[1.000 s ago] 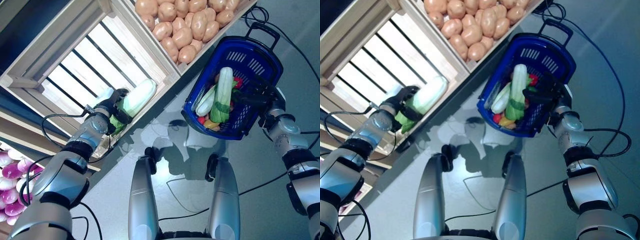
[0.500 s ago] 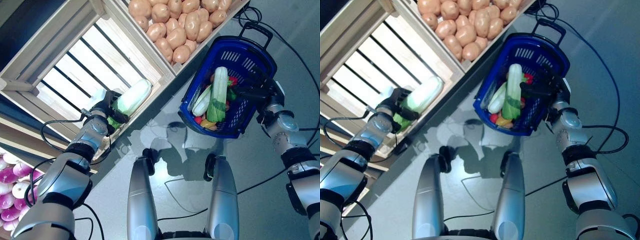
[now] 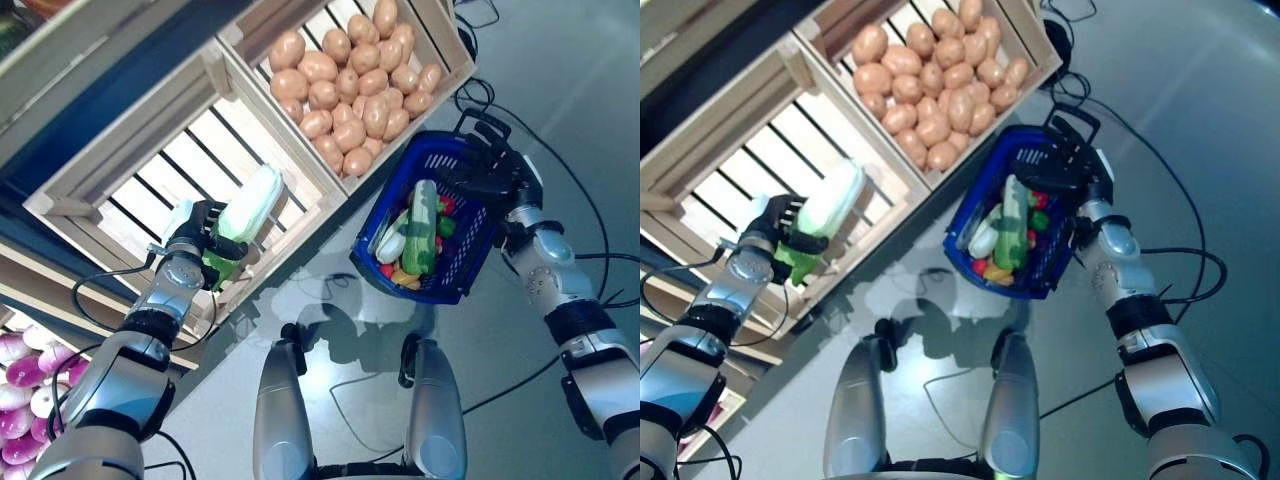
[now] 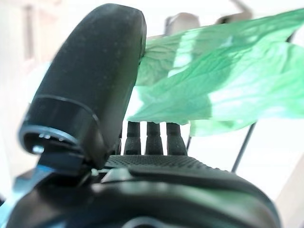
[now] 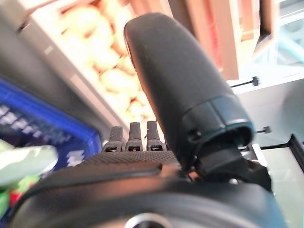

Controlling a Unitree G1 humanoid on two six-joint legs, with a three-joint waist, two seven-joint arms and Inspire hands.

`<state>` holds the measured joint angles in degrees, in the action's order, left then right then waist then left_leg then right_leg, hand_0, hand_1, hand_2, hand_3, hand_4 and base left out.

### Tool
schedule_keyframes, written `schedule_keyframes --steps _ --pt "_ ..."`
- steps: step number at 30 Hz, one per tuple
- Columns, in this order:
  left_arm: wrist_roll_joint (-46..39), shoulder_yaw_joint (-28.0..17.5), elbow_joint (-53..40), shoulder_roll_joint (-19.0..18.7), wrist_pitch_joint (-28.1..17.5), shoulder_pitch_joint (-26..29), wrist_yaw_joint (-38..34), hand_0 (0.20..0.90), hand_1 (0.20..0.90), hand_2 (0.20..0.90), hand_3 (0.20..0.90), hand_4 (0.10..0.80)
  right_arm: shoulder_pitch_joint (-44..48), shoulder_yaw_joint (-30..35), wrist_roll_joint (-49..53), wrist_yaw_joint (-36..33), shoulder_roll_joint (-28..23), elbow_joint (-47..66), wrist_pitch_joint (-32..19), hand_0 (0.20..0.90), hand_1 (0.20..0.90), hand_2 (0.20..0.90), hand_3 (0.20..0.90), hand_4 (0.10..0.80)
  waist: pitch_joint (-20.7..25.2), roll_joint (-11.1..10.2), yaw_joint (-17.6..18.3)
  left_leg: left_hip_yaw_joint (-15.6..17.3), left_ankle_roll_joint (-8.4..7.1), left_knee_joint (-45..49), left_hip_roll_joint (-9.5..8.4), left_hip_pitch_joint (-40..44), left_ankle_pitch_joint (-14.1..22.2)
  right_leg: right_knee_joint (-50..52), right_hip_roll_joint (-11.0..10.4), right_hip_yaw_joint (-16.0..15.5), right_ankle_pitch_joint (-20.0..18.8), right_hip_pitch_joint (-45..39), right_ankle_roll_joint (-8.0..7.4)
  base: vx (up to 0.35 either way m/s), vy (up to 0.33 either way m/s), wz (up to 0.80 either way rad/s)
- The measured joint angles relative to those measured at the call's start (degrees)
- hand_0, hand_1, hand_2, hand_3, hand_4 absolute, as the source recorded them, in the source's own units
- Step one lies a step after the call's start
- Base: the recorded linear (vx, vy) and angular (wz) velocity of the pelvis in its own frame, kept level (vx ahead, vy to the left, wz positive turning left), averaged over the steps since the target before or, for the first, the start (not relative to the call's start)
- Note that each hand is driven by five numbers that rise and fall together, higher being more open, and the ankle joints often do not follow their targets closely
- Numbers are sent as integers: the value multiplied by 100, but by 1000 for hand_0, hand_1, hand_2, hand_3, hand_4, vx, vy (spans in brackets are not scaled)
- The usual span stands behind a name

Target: Put vegetables into the basket

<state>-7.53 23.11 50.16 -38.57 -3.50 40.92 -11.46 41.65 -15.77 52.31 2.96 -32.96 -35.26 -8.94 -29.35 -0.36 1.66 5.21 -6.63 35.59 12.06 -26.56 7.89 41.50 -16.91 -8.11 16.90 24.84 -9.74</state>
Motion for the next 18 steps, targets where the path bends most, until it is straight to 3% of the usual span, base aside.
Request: schedule_keyframes --steps 7,14,18 --pt "-6 -376 -1162 55 -132 -701 -174 300 300 300 300 400 -532 262 -22 -78 665 877 -2 900 900 900 900 800 58 -47 -145 76 -87 -1092 -27 1182 -245 -928 99 -274 -169 -1158 -15 152 -20 3" --pt "67 -654 -2491 587 -304 -2067 -177 300 300 300 300 400 -1876 546 -6 9 1294 1499 -19 900 900 900 900 800 988 -65 -259 186 -115 -2870 -121 2323 -762 -2925 401 -531 -851 -2374 -168 198 -32 -2" --pt "151 -656 -2848 841 -312 -2314 -148 300 300 300 300 400 -2027 533 41 180 1598 1600 -18 900 900 900 900 800 1272 -117 -287 264 -87 -3372 -222 2807 -846 -3849 434 -539 -1237 -3007 -223 82 -37 -6"
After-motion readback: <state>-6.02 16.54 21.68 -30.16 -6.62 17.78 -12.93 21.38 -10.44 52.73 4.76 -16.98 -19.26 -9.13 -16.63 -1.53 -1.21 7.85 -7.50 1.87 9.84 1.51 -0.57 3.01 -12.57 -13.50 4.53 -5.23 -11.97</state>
